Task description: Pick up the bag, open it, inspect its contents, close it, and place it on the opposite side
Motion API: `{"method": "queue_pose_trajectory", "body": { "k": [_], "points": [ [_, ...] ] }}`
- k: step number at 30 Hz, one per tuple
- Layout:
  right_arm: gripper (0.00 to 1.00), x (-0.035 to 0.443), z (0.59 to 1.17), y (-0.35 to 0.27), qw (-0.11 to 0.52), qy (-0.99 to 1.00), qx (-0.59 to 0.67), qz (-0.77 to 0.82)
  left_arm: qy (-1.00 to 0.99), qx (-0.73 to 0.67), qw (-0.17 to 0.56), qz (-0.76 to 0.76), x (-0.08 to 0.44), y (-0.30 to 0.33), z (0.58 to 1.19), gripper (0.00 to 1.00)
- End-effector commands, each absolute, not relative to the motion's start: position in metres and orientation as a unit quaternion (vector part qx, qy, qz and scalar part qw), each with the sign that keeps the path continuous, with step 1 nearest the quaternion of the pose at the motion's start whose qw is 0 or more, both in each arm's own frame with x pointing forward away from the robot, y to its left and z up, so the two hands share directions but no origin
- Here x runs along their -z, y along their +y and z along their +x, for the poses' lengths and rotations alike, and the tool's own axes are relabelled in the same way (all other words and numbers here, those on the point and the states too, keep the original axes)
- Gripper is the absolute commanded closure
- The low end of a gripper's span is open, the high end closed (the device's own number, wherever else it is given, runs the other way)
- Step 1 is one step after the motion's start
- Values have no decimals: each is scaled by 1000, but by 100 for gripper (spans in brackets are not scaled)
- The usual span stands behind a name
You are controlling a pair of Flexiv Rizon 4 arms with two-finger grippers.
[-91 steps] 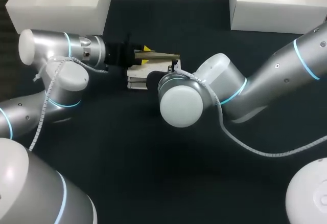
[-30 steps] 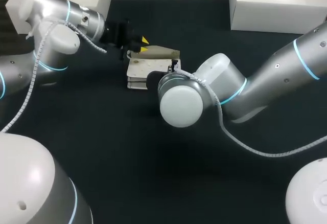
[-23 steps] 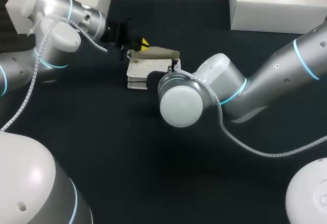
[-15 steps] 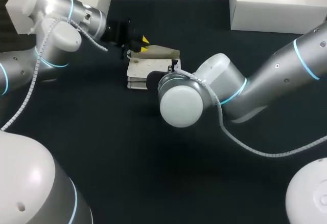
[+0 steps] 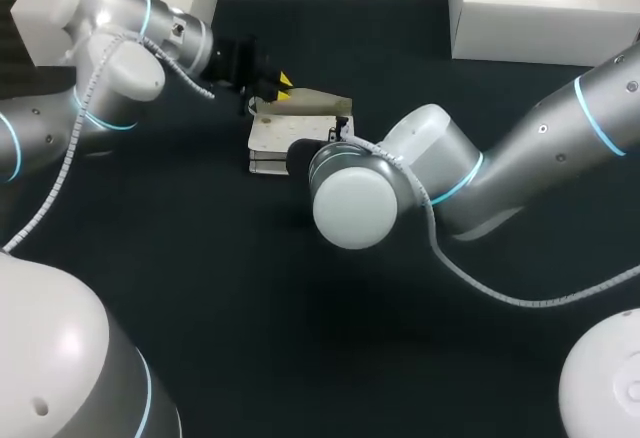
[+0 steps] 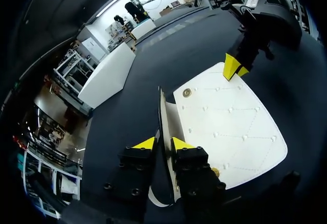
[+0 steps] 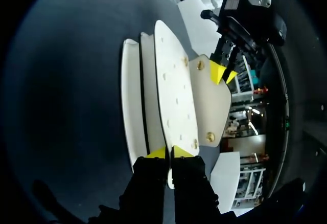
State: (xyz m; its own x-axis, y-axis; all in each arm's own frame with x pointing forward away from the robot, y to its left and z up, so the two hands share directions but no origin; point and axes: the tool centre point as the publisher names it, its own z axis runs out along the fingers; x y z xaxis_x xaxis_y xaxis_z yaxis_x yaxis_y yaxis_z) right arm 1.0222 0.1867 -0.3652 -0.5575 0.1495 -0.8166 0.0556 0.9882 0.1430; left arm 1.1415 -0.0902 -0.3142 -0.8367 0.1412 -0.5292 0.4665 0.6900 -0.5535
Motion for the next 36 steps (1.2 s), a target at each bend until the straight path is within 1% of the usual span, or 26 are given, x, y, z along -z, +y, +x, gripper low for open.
{"method": "queue_pose_trajectory", "body": {
  "k": [1,11,22,36],
  "points": [
    [100,369,1021,184,523,847,-77,46,890,354,233,171,317,-90,1145,100],
    [100,369,1021,184,523,847,-77,46,869,345,295,200,323,-93,1115,100],
    [100,369,1021,184,523,847,-77,46,841,359,341,217,342,-88,1097,100],
    [100,369,1021,184,523,847,-77,46,832,356,360,226,347,-83,1100,100]
  ]
}}
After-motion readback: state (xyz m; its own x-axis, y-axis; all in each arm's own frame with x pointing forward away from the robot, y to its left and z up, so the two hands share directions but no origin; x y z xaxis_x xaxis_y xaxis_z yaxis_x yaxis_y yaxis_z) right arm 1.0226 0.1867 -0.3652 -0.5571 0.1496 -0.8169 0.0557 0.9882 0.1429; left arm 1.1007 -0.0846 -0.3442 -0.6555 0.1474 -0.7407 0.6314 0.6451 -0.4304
